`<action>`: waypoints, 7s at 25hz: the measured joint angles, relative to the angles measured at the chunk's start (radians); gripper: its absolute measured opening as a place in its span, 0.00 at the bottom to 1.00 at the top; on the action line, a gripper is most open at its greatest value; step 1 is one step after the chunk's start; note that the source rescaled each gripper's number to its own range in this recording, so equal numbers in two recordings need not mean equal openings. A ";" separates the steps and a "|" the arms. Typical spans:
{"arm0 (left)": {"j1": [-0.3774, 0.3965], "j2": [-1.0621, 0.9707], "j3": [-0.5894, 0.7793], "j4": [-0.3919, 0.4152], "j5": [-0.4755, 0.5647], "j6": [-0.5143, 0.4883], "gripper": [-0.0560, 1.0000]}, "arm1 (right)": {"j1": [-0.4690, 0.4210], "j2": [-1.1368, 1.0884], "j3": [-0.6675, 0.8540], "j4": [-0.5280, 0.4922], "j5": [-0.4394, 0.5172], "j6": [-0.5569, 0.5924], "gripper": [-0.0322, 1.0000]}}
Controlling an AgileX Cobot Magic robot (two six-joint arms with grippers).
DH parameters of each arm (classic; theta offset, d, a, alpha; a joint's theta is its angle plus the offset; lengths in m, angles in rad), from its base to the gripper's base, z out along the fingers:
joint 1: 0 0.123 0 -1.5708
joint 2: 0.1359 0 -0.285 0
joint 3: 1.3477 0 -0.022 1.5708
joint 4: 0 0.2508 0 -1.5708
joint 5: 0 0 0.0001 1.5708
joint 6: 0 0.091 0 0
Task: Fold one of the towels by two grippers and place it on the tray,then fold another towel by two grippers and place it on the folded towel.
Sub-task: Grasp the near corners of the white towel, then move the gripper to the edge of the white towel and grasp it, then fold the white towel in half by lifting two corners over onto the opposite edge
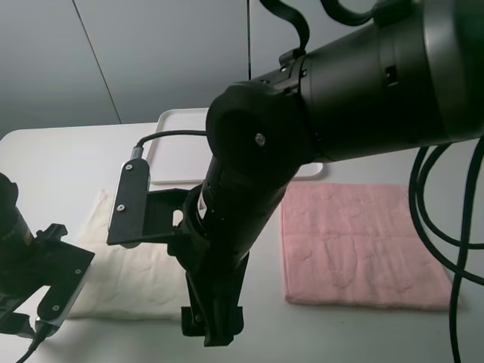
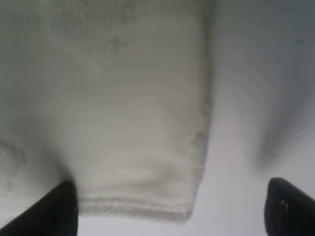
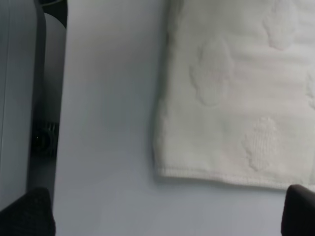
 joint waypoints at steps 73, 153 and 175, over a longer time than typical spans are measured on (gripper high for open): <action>0.000 -0.006 0.038 0.009 -0.068 0.020 0.99 | 0.121 0.351 -0.107 -0.351 -0.060 0.446 0.62; 0.000 -0.413 0.042 -0.126 -0.315 -0.581 0.05 | 0.055 0.090 -0.104 -0.746 0.122 1.169 0.03; 0.000 -0.159 0.042 -0.128 -0.567 -0.748 0.05 | -0.095 0.192 -0.104 -0.845 -0.067 1.350 0.03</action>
